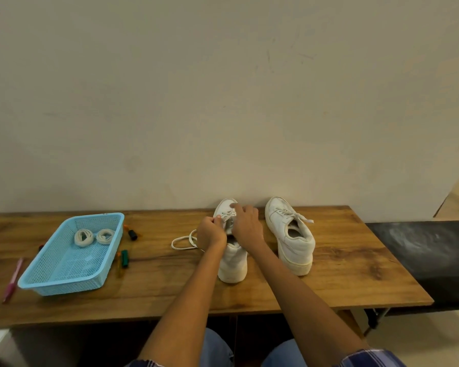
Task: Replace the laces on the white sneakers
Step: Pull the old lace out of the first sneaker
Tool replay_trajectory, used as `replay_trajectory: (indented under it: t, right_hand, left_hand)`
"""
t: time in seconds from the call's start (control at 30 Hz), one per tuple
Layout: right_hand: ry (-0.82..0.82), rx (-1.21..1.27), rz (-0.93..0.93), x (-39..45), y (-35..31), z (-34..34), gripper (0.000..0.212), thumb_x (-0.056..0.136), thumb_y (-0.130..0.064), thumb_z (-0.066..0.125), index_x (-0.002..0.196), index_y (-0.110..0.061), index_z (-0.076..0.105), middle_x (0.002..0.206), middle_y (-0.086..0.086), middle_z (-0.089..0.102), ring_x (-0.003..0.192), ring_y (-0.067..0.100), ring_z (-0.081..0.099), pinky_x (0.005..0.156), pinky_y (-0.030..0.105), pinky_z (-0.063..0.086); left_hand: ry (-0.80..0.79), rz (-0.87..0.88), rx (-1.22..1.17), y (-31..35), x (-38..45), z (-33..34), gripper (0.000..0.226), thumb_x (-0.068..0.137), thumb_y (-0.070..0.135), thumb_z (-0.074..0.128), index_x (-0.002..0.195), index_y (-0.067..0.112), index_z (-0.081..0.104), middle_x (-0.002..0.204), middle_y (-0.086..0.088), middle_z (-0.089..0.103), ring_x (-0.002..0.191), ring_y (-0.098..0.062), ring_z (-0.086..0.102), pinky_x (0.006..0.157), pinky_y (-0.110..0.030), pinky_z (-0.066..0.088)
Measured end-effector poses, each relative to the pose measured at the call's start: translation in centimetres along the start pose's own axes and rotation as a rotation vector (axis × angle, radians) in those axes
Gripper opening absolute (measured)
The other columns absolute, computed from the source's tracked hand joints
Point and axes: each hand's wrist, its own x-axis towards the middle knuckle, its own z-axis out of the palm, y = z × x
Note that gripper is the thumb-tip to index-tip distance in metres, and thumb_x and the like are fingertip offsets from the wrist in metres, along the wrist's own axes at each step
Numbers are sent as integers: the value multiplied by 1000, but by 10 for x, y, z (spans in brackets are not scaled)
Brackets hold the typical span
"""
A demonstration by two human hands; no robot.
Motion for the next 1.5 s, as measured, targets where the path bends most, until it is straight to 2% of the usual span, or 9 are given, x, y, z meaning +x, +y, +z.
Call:
replay_trajectory:
  t: [0.13,0.33,0.63,0.77,0.87,1.0,1.2,1.33,1.5]
  right_hand:
    - [-116,-138,-93,7,1,2,34,95,-17,47,129,-15,45,129,15,40,118,27,37,89,33,46]
    - [-7,-19,-63,5,0,3,22,99,-22,39,113,-10,51,116,15,44,110,28,40,83,33,45]
    - [-81,-57,-125,6,-2,0,27,96,-24,46,120,-12,50,129,14,41,120,27,37,89,34,45]
    - [-78,-111,-149,6,-5,-1,40,94,-20,48,133,-18,41,136,15,35,124,30,34,94,37,43]
    - [-94,-192,-155,8,-6,0,34,94,-21,50,127,-14,46,133,15,40,121,29,37,92,36,44]
    - [-37,-95,-123,7,-6,-1,22,96,-19,45,112,-8,56,120,13,48,113,25,42,83,31,46]
    - [212,-44,-68,1,-3,-1,24,98,-14,39,120,-8,45,122,11,45,112,25,43,79,29,46]
    - [41,-36,-118,2,-7,-3,40,95,-30,45,132,-13,43,138,12,37,128,28,33,97,40,41]
    - [-16,-115,-122,4,-5,0,33,100,-27,37,117,-6,56,126,15,46,119,28,39,93,36,43]
  left_hand:
    - [-12,2,1,0,-1,1,32,97,34,45,100,10,66,102,-8,68,94,-28,61,77,-35,45]
    - [-5,24,5,1,-1,-1,23,97,29,44,106,18,63,109,-6,66,101,-28,59,75,-32,42]
    - [-12,47,44,-2,2,3,27,98,29,43,101,18,66,103,-5,69,94,-26,62,79,-36,49]
    - [-8,58,46,-2,3,3,27,98,28,42,104,17,66,104,-5,68,96,-26,61,78,-35,47]
    - [-11,61,47,-3,2,3,28,98,29,42,104,17,67,104,-5,69,95,-26,61,78,-35,47]
    - [-14,69,48,-3,4,4,29,97,29,42,99,16,68,100,-5,69,92,-26,62,74,-33,45]
    - [-6,69,48,-4,5,6,29,97,27,42,94,13,68,97,-8,69,91,-29,61,73,-34,43]
    - [2,81,43,-5,4,7,29,97,26,42,92,13,67,96,-6,69,90,-27,61,72,-34,43]
    - [14,79,63,-5,3,5,30,98,27,41,96,15,68,98,-5,69,92,-26,61,72,-33,39]
